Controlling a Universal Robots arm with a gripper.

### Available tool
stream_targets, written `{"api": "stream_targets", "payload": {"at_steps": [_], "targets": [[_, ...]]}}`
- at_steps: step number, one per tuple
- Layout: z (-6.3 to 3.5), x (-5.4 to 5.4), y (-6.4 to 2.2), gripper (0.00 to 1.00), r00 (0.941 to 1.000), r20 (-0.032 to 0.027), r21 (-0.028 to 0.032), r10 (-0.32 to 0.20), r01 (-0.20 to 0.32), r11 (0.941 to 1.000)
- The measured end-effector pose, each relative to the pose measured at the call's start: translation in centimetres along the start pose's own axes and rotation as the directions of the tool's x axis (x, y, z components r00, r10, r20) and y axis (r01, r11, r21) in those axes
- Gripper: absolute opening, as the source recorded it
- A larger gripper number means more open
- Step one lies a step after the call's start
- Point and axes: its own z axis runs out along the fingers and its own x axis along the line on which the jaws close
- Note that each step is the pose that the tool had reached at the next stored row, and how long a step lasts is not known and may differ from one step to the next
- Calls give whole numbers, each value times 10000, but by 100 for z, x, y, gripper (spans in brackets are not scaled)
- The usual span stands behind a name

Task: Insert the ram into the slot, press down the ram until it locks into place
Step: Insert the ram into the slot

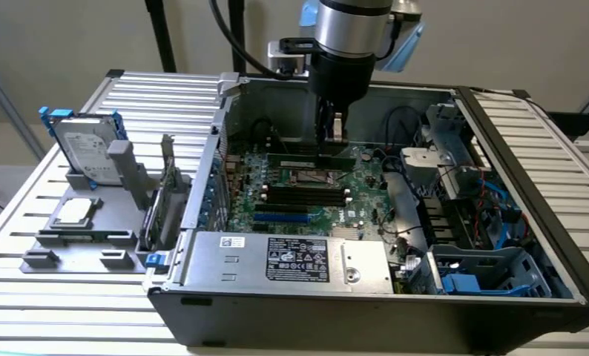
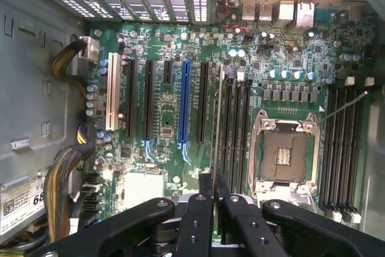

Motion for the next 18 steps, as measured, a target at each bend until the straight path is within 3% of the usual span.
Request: {"api": "stream_targets", "payload": {"at_steps": [6,9,12,14,18], "targets": [[14,0,0,13,10000,-23,-1,1,-1,10000],[16,1,0,13,10000,34,-7,2,-2,10000],[21,6,0,13,9999,110,-89,-2,3,10000],[34,9,-1,13,9999,127,-147,-5,7,9999],[78,8,-2,13,9999,153,-174,-6,9,9998]]}}
